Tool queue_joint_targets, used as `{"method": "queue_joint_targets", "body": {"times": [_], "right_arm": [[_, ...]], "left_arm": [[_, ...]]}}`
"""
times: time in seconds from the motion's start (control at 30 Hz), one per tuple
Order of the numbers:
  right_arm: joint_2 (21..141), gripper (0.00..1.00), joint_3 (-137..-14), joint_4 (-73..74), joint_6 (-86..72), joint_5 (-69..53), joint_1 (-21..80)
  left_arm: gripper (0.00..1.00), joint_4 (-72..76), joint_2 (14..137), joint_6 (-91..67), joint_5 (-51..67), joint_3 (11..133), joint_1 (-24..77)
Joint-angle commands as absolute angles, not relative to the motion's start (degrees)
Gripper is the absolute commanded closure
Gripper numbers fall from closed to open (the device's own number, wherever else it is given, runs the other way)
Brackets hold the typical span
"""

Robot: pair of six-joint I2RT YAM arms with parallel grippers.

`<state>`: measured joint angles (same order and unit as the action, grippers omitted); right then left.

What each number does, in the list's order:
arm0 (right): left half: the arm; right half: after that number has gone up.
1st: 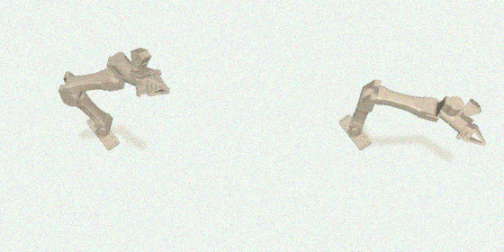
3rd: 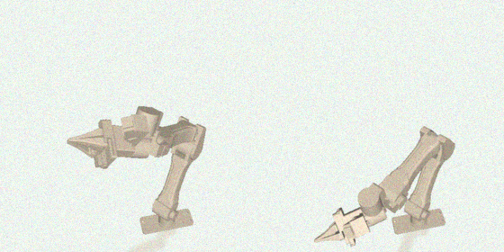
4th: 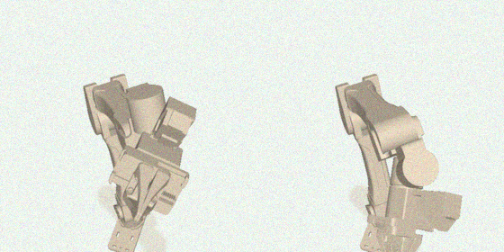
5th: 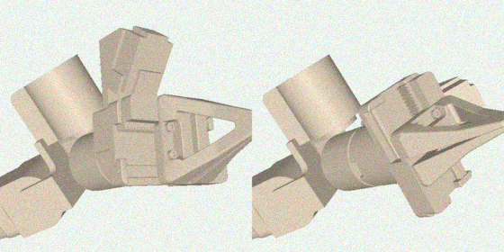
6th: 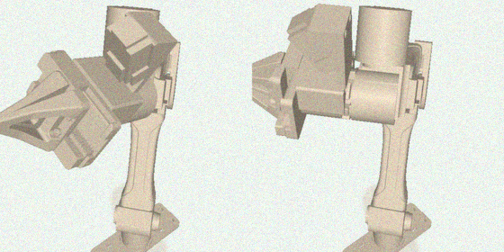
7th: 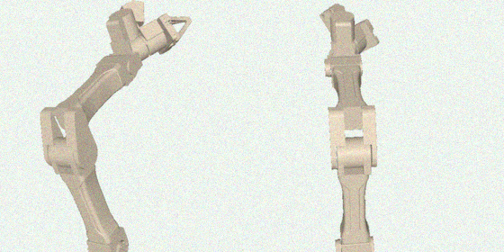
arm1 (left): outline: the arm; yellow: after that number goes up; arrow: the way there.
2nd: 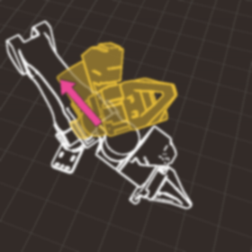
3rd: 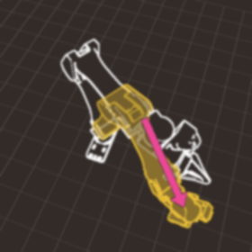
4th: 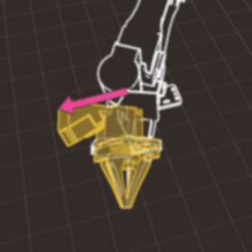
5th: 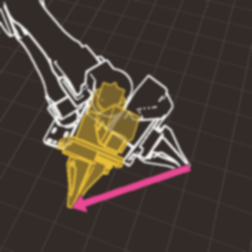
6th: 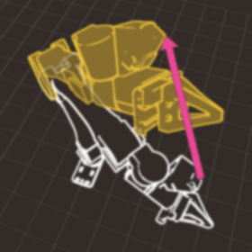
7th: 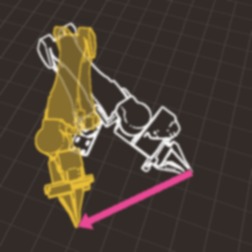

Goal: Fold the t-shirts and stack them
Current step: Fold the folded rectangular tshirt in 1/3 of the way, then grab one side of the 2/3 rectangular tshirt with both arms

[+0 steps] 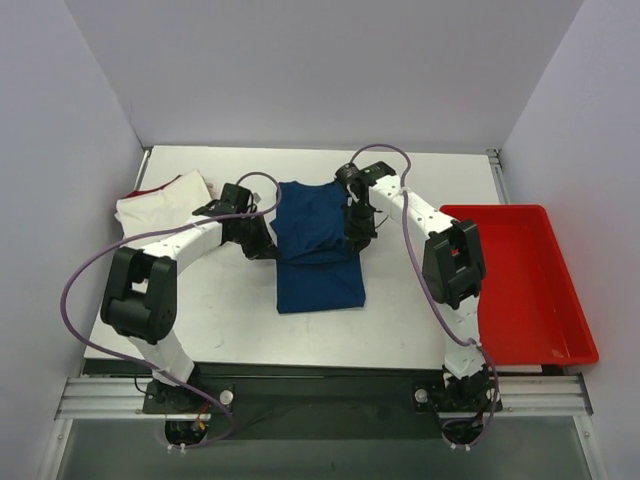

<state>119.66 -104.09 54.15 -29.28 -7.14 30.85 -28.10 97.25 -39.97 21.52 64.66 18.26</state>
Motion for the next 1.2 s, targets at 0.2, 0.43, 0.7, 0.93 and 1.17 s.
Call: {"method": "queue_joint_targets", "body": {"times": [0.2,0.43,0.7,0.93,1.17], "right_arm": [[126.65,0.63,-116.18,57.13,-26.63,-8.7,28.13],[122.88,0.41,-117.6,57.04,-27.07,-9.75,27.42],[112.08,0.5,-101.55,52.05,-28.56,-14.23,30.32],[112.23,0.5,-93.17,46.15,-31.55,-18.37,34.45],[117.24,0.5,-94.39,44.91,-33.4,-17.4,35.86]], "left_arm": [[0.42,-23.12,102.22,-35.51,23.03,70.66,16.17],[0.35,-21.36,96.07,-34.37,20.74,67.86,16.43],[0.38,-17.85,85.18,-36.73,20.83,54.15,21.44],[0.38,-0.92,82.17,-40.07,19.51,45.54,31.54],[0.38,14.32,84.72,-40.08,15.65,38.59,37.0]]}}
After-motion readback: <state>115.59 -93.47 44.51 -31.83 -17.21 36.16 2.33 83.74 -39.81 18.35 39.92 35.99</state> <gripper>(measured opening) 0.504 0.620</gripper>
